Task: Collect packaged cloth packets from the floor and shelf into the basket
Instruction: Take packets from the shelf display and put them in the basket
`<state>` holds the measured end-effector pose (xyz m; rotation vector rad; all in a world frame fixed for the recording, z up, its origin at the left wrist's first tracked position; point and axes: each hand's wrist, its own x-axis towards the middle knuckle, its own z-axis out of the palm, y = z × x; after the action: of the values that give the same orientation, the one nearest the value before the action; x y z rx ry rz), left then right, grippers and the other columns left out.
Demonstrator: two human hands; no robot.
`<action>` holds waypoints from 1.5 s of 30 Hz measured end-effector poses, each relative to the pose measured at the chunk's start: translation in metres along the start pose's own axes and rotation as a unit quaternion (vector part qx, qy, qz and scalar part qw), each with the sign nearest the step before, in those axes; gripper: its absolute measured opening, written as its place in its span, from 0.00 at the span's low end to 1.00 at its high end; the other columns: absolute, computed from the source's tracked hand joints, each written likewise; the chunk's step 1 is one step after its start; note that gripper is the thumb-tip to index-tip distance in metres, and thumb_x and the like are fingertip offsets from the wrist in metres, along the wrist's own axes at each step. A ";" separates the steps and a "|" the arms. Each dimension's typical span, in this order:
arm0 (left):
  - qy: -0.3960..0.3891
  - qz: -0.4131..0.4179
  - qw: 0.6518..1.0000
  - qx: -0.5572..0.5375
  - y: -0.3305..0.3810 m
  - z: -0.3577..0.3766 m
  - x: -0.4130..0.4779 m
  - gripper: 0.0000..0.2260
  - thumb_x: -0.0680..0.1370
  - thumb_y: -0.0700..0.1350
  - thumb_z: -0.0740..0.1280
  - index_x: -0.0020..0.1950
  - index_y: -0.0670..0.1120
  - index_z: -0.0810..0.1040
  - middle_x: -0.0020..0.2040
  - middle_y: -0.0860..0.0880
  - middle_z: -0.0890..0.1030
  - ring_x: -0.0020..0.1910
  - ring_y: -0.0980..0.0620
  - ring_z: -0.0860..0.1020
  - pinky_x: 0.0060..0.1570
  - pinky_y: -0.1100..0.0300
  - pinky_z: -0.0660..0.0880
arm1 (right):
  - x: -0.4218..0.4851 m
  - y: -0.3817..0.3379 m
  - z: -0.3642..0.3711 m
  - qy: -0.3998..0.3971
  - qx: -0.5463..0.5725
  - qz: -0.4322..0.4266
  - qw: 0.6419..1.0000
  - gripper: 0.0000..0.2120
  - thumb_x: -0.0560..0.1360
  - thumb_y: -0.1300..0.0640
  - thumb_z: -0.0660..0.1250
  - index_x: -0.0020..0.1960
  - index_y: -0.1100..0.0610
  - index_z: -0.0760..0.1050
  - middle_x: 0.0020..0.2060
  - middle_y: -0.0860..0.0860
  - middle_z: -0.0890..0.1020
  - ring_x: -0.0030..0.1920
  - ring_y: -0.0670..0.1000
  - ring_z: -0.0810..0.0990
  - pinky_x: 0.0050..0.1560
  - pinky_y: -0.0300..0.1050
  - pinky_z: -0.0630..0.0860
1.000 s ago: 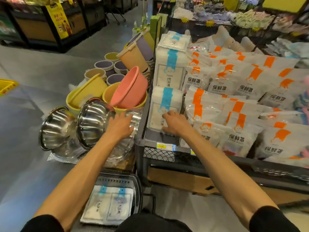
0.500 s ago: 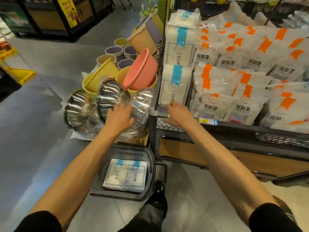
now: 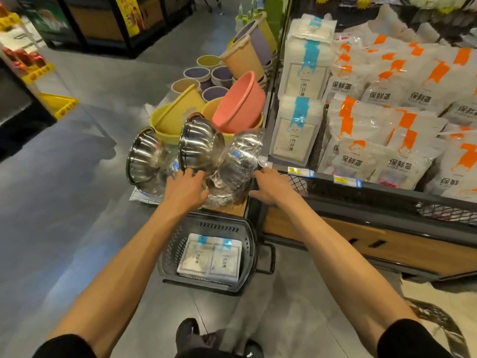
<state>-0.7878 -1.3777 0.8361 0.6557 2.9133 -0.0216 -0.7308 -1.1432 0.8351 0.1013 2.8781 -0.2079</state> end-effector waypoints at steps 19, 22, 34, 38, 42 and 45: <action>-0.074 0.023 0.995 -0.063 -0.155 0.162 0.029 0.22 0.81 0.53 0.63 0.73 0.46 0.69 0.67 0.42 0.73 0.65 0.39 0.72 0.59 0.43 0.71 | 0.075 -0.119 0.179 -0.063 0.067 0.115 0.989 0.24 0.79 0.46 0.65 0.70 0.57 0.67 0.65 0.58 0.73 0.64 0.61 0.72 0.60 0.58 0.74; -0.079 0.012 0.994 -0.079 -0.166 0.218 0.044 0.23 0.80 0.53 0.63 0.73 0.46 0.69 0.66 0.40 0.75 0.63 0.37 0.73 0.59 0.43 0.72 | 0.103 -0.112 0.232 -0.079 0.064 0.116 0.988 0.25 0.79 0.47 0.65 0.71 0.57 0.67 0.66 0.58 0.72 0.66 0.62 0.71 0.61 0.57 0.73; -0.132 0.002 0.988 -0.086 -0.184 0.506 0.111 0.19 0.82 0.51 0.61 0.70 0.44 0.70 0.64 0.38 0.75 0.63 0.35 0.73 0.55 0.42 0.72 | 0.200 -0.063 0.504 -0.113 0.122 0.202 0.965 0.25 0.80 0.47 0.63 0.73 0.59 0.65 0.69 0.60 0.69 0.68 0.62 0.68 0.64 0.59 0.69; -0.137 -0.016 0.983 -0.118 -0.183 0.593 0.140 0.19 0.81 0.49 0.62 0.70 0.43 0.69 0.62 0.36 0.75 0.61 0.33 0.73 0.55 0.40 0.73 | 0.219 -0.042 0.587 -0.108 0.153 0.237 0.953 0.27 0.80 0.48 0.63 0.74 0.60 0.63 0.70 0.61 0.68 0.69 0.64 0.68 0.63 0.57 0.70; -0.133 -0.057 0.975 -0.166 -0.182 0.667 0.174 0.23 0.81 0.49 0.63 0.75 0.43 0.66 0.65 0.33 0.73 0.64 0.31 0.72 0.59 0.39 0.72 | 0.240 -0.020 0.655 -0.091 0.179 0.280 0.939 0.28 0.80 0.49 0.64 0.74 0.60 0.61 0.71 0.60 0.66 0.71 0.63 0.65 0.66 0.59 0.68; -0.149 -0.095 0.966 -0.188 -0.183 0.713 0.193 0.24 0.81 0.52 0.64 0.74 0.43 0.65 0.67 0.33 0.72 0.65 0.31 0.72 0.62 0.39 0.72 | 0.252 -0.010 0.699 -0.068 0.185 0.303 0.933 0.30 0.79 0.47 0.66 0.74 0.61 0.62 0.71 0.61 0.67 0.72 0.63 0.65 0.66 0.58 0.68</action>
<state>-0.9325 -1.4953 0.0982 0.2799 2.5732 0.3686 -0.8037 -1.2448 0.1024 0.9783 2.4856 -0.5955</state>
